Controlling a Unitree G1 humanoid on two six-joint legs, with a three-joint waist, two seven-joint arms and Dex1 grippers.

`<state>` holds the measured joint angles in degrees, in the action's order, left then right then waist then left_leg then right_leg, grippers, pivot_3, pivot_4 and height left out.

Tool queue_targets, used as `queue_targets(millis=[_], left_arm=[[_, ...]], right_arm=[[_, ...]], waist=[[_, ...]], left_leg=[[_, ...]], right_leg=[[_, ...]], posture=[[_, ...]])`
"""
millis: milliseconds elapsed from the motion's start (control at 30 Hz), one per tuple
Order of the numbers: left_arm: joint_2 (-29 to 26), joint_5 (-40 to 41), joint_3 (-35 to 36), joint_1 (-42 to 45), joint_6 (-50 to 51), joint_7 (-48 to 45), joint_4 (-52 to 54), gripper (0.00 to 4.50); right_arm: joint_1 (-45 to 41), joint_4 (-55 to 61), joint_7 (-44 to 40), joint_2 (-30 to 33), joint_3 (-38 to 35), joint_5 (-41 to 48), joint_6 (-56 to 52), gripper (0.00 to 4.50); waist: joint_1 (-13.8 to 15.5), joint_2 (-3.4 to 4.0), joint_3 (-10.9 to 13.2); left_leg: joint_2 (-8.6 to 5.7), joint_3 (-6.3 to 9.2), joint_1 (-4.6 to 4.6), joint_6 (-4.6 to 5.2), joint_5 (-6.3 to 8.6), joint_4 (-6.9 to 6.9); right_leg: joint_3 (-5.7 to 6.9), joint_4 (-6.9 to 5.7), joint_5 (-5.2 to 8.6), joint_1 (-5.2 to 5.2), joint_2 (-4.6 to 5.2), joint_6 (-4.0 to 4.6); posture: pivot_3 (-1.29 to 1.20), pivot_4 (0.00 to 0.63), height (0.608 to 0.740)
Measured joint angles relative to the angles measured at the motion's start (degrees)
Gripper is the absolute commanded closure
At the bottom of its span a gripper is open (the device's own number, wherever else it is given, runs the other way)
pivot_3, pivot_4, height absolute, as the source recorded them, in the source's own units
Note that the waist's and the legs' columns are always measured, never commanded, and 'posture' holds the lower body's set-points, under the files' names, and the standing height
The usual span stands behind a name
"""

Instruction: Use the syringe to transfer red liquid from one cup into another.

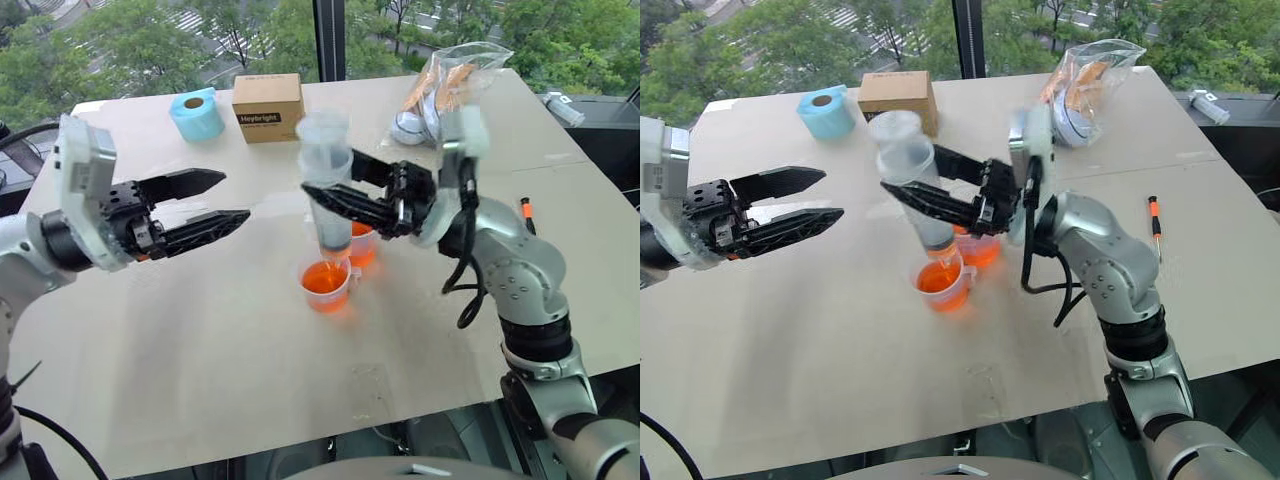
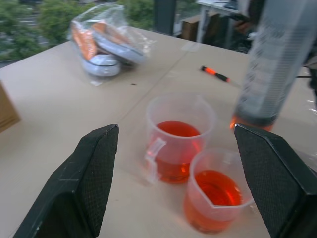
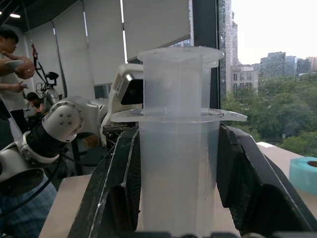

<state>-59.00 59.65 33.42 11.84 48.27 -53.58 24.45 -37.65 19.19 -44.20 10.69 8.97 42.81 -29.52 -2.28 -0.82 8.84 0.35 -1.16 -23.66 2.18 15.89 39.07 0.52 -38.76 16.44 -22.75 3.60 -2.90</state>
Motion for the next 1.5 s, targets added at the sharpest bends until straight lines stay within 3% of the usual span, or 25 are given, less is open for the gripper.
queue_targets(millis=[367, 867, 1000, 1033, 1167, 1500], left_arm=[[-2.6, 6.6, -1.2, 10.8, 1.2, -1.2, -1.5, 0.73], [-0.8, 4.6, -14.0, 24.1, 0.9, -0.1, -5.1, 0.73], [0.9, 4.3, -14.8, 26.0, 0.9, 0.2, -6.6, 1.84], [1.0, 4.4, -14.8, 26.5, 0.9, 0.2, -6.8, 2.6], [1.7, 4.8, -15.1, 26.9, 1.1, -0.4, -7.0, 4.32], [2.3, 4.6, -17.5, 27.2, 1.3, -3.7, -5.2, 4.45]], right_arm=[[1.2, -6.9, -3.6, -2.8, 3.2, -7.8, 7.3, 2.84], [1.5, -7.0, -4.2, -4.6, 4.0, -10.9, 8.8, 2.84], [1.5, -7.0, -4.2, -4.9, 4.0, -11.1, 8.8, 2.84], [1.6, -7.0, -4.2, -5.0, 4.0, -11.2, 8.8, 2.84], [1.6, -7.0, -4.0, -5.1, 4.0, -11.4, 8.8, 2.84], [2.0, -7.1, -2.9, -5.4, 4.0, -11.9, 8.6, 2.84]], waist=[[0.1, -0.02, 0.0], [0.1, -0.03, 0.0], [0.0, -0.04, 0.0], [0.0, -0.04, 0.0], [0.0, -0.04, 0.0], [0.0, -0.03, 0.0]], left_leg=[[-0.02, 0.02, 0.0, -0.01, 0.0, 0.02], [-0.02, 0.0, 0.0, -0.01, -0.01, 0.04], [-0.01, 0.01, -0.01, -0.01, -0.01, 0.04], [-0.01, 0.01, -0.01, -0.01, -0.01, 0.04], [-0.01, 0.0, -0.01, -0.01, -0.01, 0.04], [-0.01, 0.01, -0.01, -0.01, -0.01, 0.05]], right_leg=[[0.03, -0.02, 0.0, 0.0, -0.1, 0.0], [-0.03, -0.07, 0.0, 0.0, -0.25, 0.0], [-0.02, -0.07, 0.0, 0.0, -0.25, 0.0], [-0.02, -0.07, 0.0, 0.0, -0.25, 0.0], [-0.02, -0.07, 0.0, 0.0, -0.24, 0.0], [-0.02, -0.07, 0.0, 0.0, -0.25, 0.0]], posture=[[0.0, 0.15, 0.74], [0.0, 0.15, 0.74], [0.0, 0.15, 0.74], [0.0, 0.15, 0.74], [0.0, 0.15, 0.74], [0.0, 0.15, 0.74]])
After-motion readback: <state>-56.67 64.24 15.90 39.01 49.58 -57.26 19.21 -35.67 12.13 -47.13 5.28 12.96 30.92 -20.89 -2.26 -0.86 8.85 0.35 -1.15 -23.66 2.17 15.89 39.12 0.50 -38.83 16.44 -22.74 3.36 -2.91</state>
